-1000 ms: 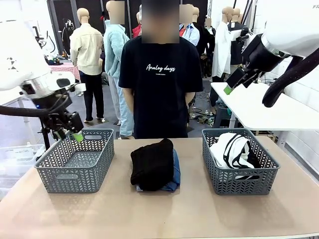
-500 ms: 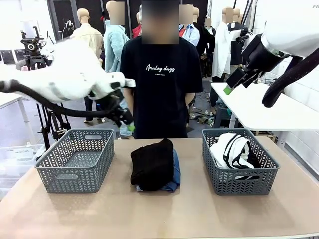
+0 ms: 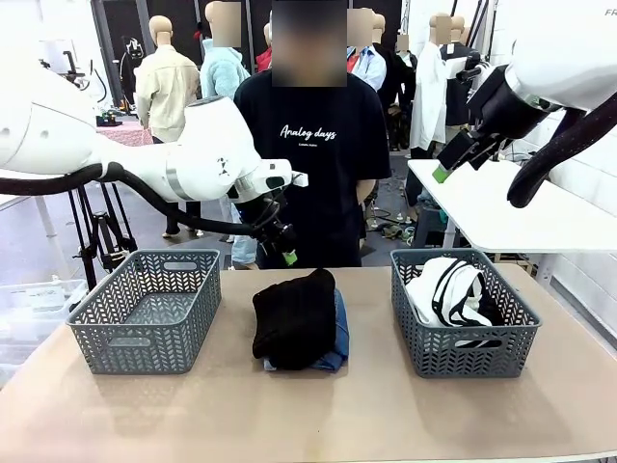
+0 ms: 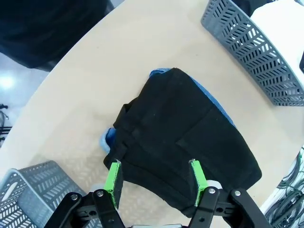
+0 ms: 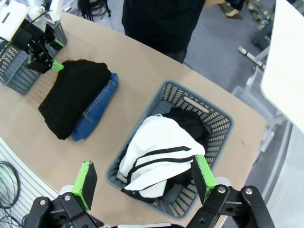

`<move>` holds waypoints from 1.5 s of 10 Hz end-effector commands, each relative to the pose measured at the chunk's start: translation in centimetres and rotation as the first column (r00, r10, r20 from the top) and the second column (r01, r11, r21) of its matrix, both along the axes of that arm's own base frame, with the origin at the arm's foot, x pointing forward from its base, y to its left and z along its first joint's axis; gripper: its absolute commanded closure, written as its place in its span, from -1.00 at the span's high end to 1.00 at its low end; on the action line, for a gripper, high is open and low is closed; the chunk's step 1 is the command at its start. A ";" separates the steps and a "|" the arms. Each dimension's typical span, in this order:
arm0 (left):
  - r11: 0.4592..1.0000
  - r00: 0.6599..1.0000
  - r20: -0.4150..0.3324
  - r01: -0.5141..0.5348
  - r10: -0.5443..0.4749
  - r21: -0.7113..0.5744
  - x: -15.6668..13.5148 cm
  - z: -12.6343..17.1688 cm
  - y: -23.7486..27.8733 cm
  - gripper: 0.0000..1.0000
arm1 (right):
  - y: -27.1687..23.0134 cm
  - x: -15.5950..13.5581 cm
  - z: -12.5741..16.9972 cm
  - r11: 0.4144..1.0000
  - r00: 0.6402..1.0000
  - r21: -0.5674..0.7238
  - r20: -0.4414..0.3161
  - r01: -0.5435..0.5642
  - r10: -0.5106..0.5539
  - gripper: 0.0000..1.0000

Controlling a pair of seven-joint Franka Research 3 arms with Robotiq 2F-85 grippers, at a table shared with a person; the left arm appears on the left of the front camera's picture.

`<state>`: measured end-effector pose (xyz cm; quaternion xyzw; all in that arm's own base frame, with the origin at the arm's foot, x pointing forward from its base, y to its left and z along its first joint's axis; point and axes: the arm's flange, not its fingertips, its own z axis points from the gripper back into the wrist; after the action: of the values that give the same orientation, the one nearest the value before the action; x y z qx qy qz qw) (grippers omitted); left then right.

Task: Sort the tops and bottoms.
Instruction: Lift clothes from the center of the table with your left hand.

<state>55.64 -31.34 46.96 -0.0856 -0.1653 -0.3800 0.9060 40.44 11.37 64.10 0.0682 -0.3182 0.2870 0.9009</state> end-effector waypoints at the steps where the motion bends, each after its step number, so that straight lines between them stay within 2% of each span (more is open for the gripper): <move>1: 0.995 0.994 -0.040 -0.100 0.099 -0.005 -0.1 -0.2 0.4 0.45 | 0.0 0.0 0.0 1.000 1.000 -0.001 -0.004 -0.001 0.001 1.00; 2: 0.993 0.992 -0.043 -0.119 0.119 -0.012 -1.0 0.0 0.5 0.45 | 0.0 0.0 0.0 1.000 1.000 -0.001 -0.004 -0.001 0.001 1.00; 3: 0.990 0.990 0.014 -0.139 0.139 -0.009 -2.1 1.7 2.0 0.45 | 0.0 0.0 0.0 1.000 1.000 -0.001 -0.004 -0.001 0.001 1.00; 4: 0.997 0.997 -0.029 -0.072 0.072 -0.011 -0.2 0.0 0.0 0.45 | 0.0 0.0 0.0 1.000 1.000 -0.001 -0.004 -0.001 0.001 1.00; 6: 0.994 0.994 -0.024 -0.103 0.103 -0.018 -0.6 0.9 0.6 0.45 | 0.0 0.0 0.0 1.000 1.000 -0.001 -0.004 -0.001 0.001 1.00; 7: 0.991 0.987 -0.097 -0.127 0.129 0.034 -1.6 0.6 0.6 0.45 | 0.0 0.0 0.0 1.000 1.000 -0.001 -0.004 -0.001 0.001 1.00; 8: 0.989 0.980 -0.139 -0.132 0.140 0.068 -2.7 0.2 -1.1 0.45 | 0.0 0.0 0.0 1.000 1.000 -0.001 -0.004 -0.001 0.001 1.00; 10: 0.960 0.956 -0.111 -0.260 0.271 0.109 -4.9 -0.1 -5.0 0.45 | 0.0 0.0 0.0 1.000 1.000 -0.001 -0.004 -0.001 0.001 1.00; 11: 0.961 0.951 -0.136 -0.268 0.276 0.072 -5.4 -0.3 -6.2 0.45 | 0.0 0.0 0.0 1.000 1.000 -0.001 -0.004 -0.001 0.001 1.00; 13: 0.943 0.939 -0.086 -0.327 0.332 0.070 -5.7 -0.7 -7.7 0.45 | 0.0 0.0 0.0 1.000 1.000 -0.001 -0.004 -0.001 0.001 1.00; 15: 0.886 0.892 -0.069 -0.430 0.446 0.172 -5.7 -2.4 -8.9 0.45 | 0.0 0.0 0.0 1.000 1.000 -0.001 -0.004 -0.001 0.001 1.00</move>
<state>49.34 -39.25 45.21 -0.0329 -0.1095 -0.2025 0.9726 40.44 11.37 64.11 0.0682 -0.3183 0.2871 0.9009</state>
